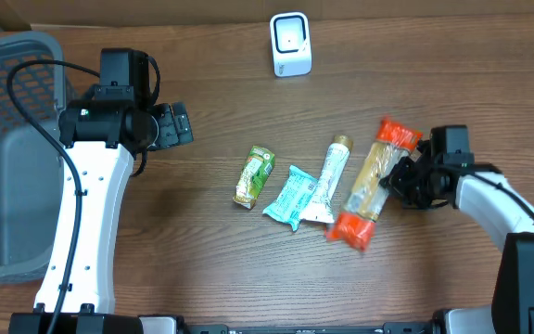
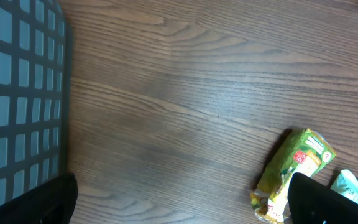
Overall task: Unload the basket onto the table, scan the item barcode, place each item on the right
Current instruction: 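Rotate the spaghetti package upright with the right gripper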
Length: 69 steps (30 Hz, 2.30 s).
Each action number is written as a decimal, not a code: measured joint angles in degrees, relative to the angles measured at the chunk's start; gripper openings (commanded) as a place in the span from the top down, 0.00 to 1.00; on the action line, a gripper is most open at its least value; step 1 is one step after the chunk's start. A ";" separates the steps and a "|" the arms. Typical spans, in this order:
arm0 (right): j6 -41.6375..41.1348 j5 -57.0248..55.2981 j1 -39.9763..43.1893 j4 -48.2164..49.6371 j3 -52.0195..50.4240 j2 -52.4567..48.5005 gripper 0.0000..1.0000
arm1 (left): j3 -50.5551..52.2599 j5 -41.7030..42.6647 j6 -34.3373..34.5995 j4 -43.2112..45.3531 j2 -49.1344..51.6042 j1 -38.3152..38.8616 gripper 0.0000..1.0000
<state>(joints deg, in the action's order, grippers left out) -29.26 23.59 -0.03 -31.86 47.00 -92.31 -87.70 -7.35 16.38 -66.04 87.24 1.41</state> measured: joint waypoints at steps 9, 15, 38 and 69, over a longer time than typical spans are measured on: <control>12.92 -12.50 -2.27 -30.08 21.22 0.00 0.96 | 0.00 0.00 0.00 0.02 0.00 -0.02 0.00; 15.08 -24.94 -8.35 -31.04 24.37 -0.17 0.96 | 0.00 0.00 0.00 0.00 0.00 -0.02 0.00; 16.35 -31.43 -14.64 -31.17 24.61 -11.34 0.18 | 0.00 0.00 0.00 0.00 0.00 -0.02 0.00; 23.28 -9.46 -0.33 -15.34 12.00 -9.94 0.82 | 0.00 0.00 0.00 0.00 0.00 -0.02 0.00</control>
<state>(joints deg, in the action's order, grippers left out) -5.98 14.13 -0.36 -47.20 59.00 -102.26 -87.70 -7.35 16.38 -66.04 87.24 1.39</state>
